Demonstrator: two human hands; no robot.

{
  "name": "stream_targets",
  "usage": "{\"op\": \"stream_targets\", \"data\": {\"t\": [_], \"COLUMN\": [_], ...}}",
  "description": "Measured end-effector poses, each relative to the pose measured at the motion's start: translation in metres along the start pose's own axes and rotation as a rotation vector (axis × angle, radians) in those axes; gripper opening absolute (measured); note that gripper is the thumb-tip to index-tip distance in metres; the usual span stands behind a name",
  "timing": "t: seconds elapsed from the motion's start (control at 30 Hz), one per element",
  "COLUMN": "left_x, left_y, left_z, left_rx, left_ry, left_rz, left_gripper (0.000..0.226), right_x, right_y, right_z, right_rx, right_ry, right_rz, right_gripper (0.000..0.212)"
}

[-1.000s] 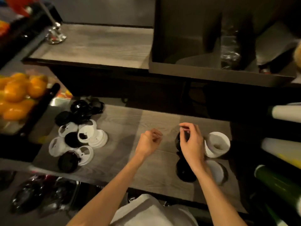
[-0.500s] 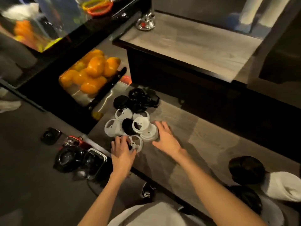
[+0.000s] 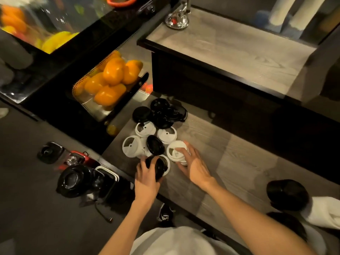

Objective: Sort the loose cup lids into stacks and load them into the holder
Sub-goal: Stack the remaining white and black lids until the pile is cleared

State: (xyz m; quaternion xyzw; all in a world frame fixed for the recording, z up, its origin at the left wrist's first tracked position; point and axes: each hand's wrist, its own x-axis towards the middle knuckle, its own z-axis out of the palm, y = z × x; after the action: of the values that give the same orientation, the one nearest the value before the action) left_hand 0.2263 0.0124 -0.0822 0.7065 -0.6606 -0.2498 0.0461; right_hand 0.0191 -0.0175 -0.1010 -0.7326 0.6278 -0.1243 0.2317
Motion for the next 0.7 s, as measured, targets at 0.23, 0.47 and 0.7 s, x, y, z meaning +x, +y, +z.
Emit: {"op": "stream_targets", "data": {"t": [0.23, 0.47, 0.7], "left_x": [0.008, 0.005, -0.015], "left_y": [0.033, 0.073, 0.112], "left_z": [0.022, 0.017, 0.008], "left_rx": [0.015, 0.075, -0.072], "left_ry": [-0.028, -0.179, 0.127], "left_rz": [0.144, 0.097, 0.169], "left_gripper": [0.083, 0.079, 0.043], "right_x": [-0.052, -0.084, -0.105], "right_y": [0.043, 0.065, 0.071], "right_z": [-0.015, -0.036, -0.078], "right_rx": [0.009, 0.126, 0.503], "right_ry": [0.055, 0.117, 0.379], "right_rz": [0.261, 0.39, 0.541], "right_gripper": [0.063, 0.061, 0.049]}}
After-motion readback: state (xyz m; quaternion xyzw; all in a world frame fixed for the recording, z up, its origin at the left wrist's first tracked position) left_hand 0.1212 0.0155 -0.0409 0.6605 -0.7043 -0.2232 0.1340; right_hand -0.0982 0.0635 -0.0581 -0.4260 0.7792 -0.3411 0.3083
